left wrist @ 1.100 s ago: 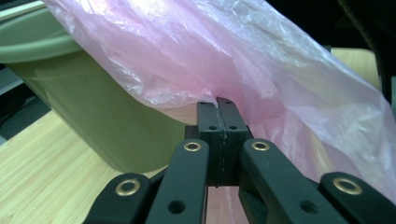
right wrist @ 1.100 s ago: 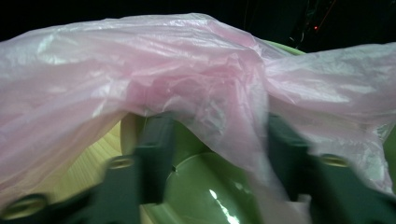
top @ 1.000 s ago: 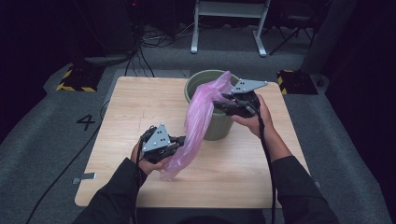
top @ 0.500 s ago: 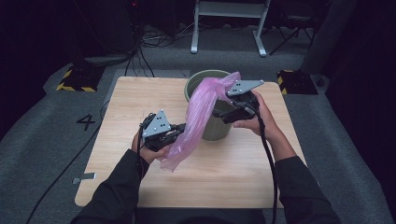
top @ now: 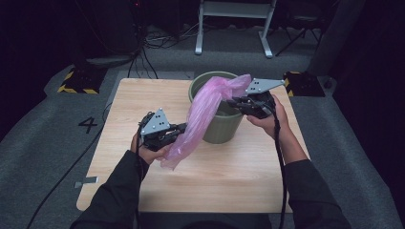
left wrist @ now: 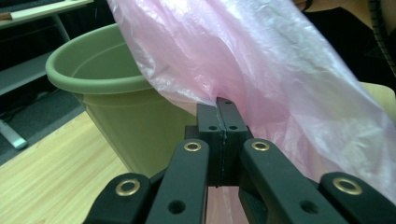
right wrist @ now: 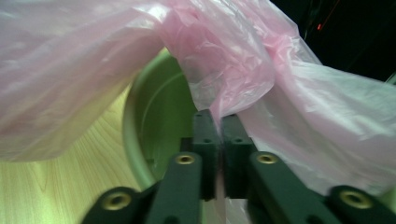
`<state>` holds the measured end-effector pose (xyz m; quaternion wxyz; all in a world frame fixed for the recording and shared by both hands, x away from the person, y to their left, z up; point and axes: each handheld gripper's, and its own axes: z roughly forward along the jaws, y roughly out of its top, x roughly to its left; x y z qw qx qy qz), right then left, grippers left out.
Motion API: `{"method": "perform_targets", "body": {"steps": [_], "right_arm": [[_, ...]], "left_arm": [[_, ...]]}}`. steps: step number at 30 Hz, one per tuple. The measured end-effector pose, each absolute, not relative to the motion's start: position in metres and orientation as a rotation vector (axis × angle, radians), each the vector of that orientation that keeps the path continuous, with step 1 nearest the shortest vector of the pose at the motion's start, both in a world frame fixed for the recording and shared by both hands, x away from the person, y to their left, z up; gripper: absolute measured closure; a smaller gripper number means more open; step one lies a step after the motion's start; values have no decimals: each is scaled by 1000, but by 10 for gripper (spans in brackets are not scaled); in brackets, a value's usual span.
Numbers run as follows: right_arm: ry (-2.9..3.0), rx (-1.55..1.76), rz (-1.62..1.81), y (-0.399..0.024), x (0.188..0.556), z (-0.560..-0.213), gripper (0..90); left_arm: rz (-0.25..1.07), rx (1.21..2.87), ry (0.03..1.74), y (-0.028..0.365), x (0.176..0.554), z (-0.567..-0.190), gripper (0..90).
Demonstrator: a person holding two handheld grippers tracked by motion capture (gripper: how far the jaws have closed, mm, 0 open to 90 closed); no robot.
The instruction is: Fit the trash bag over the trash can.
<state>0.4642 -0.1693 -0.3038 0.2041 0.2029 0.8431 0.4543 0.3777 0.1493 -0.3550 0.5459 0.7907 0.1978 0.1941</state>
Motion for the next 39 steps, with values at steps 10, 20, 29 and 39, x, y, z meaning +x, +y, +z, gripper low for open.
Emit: {"method": "perform_targets", "body": {"steps": [10,20,29,39], "right_arm": [[2418,686,1243,-141,494,-310,820],[2457,696,1140,-144,489,-315,305],[2454,573,1268,-172,468,-309,204],[2371,721,1365,-195,478,-311,358]], "left_arm": [[485,1862,460,151,378,-346,900],[477,1850,474,152,386,-345,900],[479,1869,492,147,390,-345,900],[484,1878,520,157,397,-345,900]]}}
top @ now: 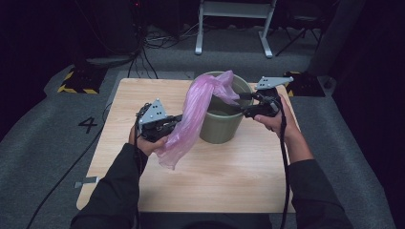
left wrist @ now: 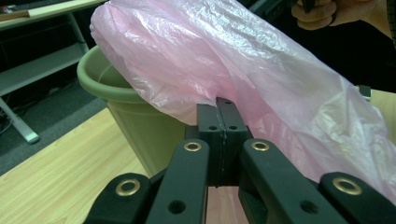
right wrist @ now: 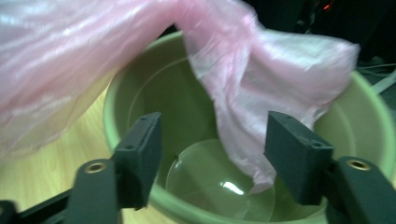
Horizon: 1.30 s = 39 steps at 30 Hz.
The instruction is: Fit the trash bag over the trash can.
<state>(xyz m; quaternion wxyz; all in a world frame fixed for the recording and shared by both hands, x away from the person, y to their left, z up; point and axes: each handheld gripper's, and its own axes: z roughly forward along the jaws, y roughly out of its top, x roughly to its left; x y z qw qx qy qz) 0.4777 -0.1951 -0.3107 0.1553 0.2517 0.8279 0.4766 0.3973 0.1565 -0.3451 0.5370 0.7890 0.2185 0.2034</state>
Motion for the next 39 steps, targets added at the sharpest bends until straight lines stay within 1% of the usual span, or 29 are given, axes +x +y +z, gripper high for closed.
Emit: {"method": "perform_targets", "body": {"steps": [3,5,8,10,12,16,18,20,21,22,24,26,28,29,31,33,34,35,36,38,39], "right_arm": [[2312,709,1428,-193,473,-303,279],[2287,673,1464,-186,467,-296,261],[2251,626,1545,-173,458,-288,264],[2233,609,1590,-165,453,-284,282],[2233,602,1573,-156,451,-283,287],[2284,650,1440,-139,457,-289,395],[2313,661,1378,-132,460,-294,513],[2334,673,1336,-128,463,-298,582],[2339,684,1325,-126,465,-299,651],[2340,688,1311,-125,466,-300,685],[2346,696,1308,-123,468,-302,702],[2348,692,1303,-123,469,-302,740],[2339,698,1327,-126,470,-302,809],[2340,697,1335,-127,470,-302,824],[2347,709,1336,-129,472,-304,816],[2344,740,1306,-131,477,-308,773],[2344,753,1310,-133,478,-310,727],[2341,771,1303,-135,480,-311,644],[2327,789,1299,-137,482,-312,595],[2331,777,1296,-142,483,-312,532],[2319,784,1290,-145,483,-312,477]], "left_arm": [[476,1892,515,153,399,-345,900],[477,1902,507,149,399,-344,900],[478,1915,500,142,401,-344,900],[474,1923,497,138,402,-345,900],[471,1931,493,136,403,-345,900],[469,1935,492,132,405,-345,900],[473,1937,487,131,405,-345,900],[469,1937,482,129,405,-344,900],[475,1937,482,128,405,-344,900],[474,1936,482,128,406,-344,900],[481,1939,477,126,406,-342,900],[479,1937,477,126,406,-342,900],[486,1940,474,126,407,-340,900],[485,1935,476,126,408,-339,900],[490,1924,482,127,409,-338,900],[500,1917,487,127,410,-336,900],[499,1915,490,128,411,-335,900],[505,1916,495,129,413,-334,900],[510,1913,502,129,414,-333,900],[509,1909,510,131,417,-330,900],[506,1908,513,132,418,-329,900]]}}
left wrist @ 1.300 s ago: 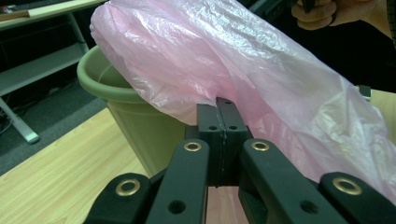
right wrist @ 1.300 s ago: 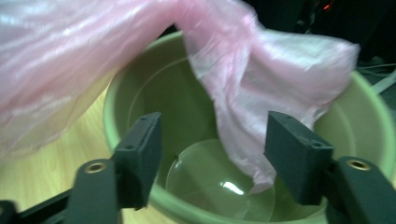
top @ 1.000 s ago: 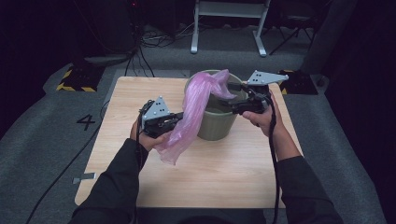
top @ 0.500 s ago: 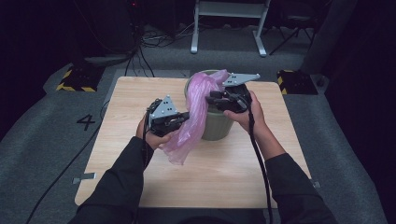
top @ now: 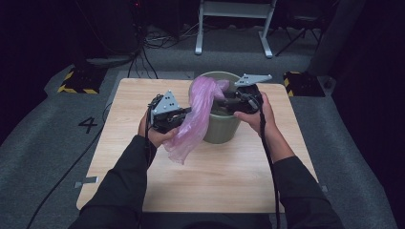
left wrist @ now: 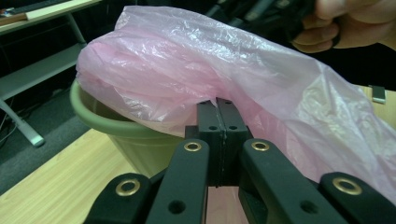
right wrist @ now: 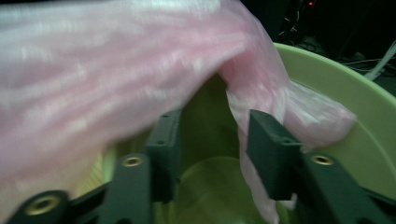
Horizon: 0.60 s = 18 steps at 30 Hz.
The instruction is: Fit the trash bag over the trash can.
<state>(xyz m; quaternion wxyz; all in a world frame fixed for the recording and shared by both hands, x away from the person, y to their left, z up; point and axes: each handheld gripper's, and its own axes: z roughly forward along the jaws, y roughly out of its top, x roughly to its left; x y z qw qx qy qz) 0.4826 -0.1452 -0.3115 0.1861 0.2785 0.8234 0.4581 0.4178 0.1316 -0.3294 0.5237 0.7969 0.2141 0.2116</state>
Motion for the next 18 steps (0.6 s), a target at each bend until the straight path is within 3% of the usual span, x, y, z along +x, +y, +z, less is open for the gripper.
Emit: {"method": "perform_targets", "body": {"steps": [10,13,15,18], "right_arm": [[2339,582,1479,-137,454,-293,284],[2353,545,1453,-129,449,-295,284],[2374,541,1435,-125,451,-298,300],[2433,552,1433,-123,459,-306,536]], "left_arm": [[506,1950,493,110,422,-331,900],[498,1957,485,105,422,-332,900],[499,1962,485,104,423,-333,900],[513,1947,512,103,423,-335,899]]}}
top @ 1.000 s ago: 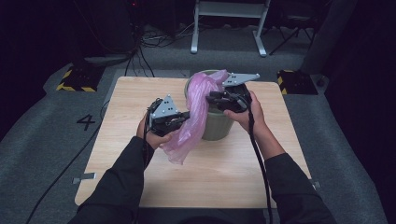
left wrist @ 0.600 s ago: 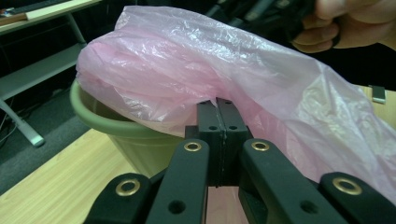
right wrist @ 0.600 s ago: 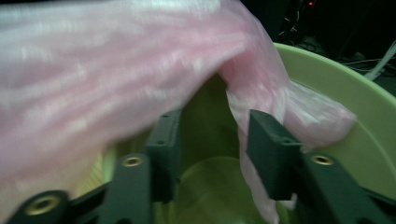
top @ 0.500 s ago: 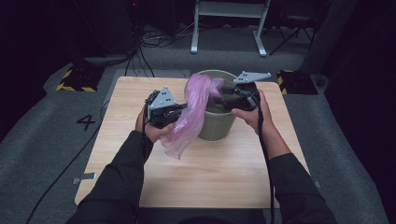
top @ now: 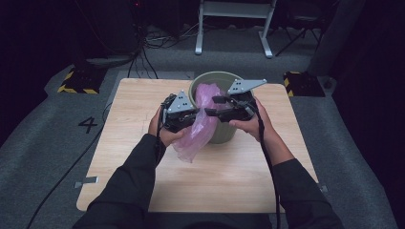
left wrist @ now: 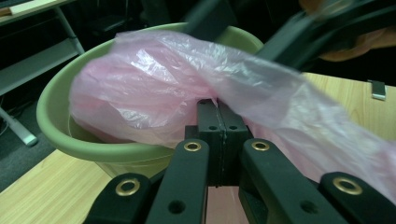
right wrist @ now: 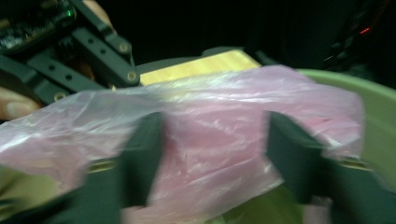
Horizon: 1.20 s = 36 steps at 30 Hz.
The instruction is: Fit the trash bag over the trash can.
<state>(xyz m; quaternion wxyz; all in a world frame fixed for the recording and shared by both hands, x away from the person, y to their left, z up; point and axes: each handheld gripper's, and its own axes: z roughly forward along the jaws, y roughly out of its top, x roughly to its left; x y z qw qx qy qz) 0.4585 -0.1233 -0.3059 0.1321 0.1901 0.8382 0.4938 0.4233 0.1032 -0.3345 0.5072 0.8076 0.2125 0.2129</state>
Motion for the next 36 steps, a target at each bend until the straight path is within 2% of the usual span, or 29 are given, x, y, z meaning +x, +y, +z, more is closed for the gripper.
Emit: {"method": "perform_targets", "body": {"steps": [4,7,9,11,15,21,26,31,33,36], "right_arm": [[2408,537,1429,-121,460,-313,749],[2401,524,1429,-121,459,-315,842],[2381,538,1439,-124,461,-316,887],[2354,564,1446,-127,462,-316,896],[2312,616,1440,-135,465,-316,897],[2267,722,1424,-154,476,-316,896],[2258,755,1406,-162,481,-319,897],[2259,755,1413,-168,484,-319,900],[2262,748,1416,-170,484,-318,900],[2264,741,1429,-173,485,-318,900]], "left_arm": [[509,1924,534,108,427,-337,844],[503,1886,529,115,425,-338,778],[527,1869,573,119,422,-337,585],[558,1844,599,123,417,-335,450],[515,1817,573,134,405,-330,332],[440,1808,540,147,394,-330,275],[441,1788,524,155,386,-329,247],[474,1781,533,170,383,-325,264],[460,1768,539,177,385,-325,309],[436,1781,517,184,391,-323,311]]}}
